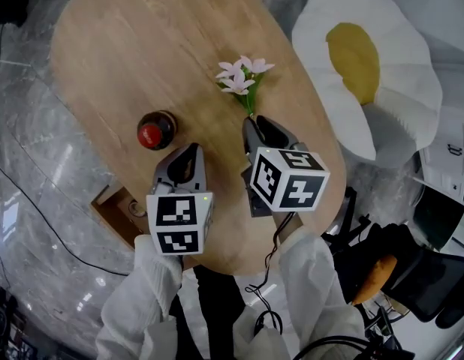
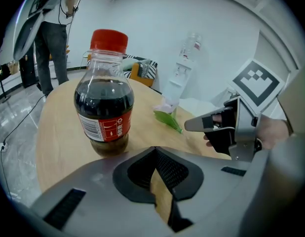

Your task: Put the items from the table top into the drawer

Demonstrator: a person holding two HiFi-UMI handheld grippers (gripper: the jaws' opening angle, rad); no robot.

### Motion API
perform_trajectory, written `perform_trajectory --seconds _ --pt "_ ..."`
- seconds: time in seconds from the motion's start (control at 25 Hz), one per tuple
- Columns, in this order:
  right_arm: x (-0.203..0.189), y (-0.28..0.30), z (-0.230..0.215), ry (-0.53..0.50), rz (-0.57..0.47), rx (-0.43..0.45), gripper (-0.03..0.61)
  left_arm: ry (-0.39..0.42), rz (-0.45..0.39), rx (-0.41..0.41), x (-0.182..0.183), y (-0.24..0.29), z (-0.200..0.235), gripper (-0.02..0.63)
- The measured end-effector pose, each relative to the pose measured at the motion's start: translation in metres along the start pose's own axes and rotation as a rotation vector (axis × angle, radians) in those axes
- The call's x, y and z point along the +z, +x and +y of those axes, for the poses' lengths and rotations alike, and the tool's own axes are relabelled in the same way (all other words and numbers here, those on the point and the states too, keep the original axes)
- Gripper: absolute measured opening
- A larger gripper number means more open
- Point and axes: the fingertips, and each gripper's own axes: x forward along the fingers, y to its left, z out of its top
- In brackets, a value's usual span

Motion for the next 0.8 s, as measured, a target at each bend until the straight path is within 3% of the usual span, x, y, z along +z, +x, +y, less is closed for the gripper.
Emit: perform_trajectory --seconds 0.28,0.64,0.8 --pt "0.012 0.028 0.003 -0.101 0.031 0.005 0.166 -0.041 0.020 0.031 -0.015 0.002 0.013 -0.006" --pt "0.019 0.043 -0.008 -0.175 0.049 -0.047 0.167 -0.068 0.017 0.058 -0.020 0.002 0.016 -0.006" --pt "0.019 0.045 -0.013 -0.189 0.057 -0.076 0.120 -0.068 0.021 0.060 -0.023 0.000 0.017 -0.006"
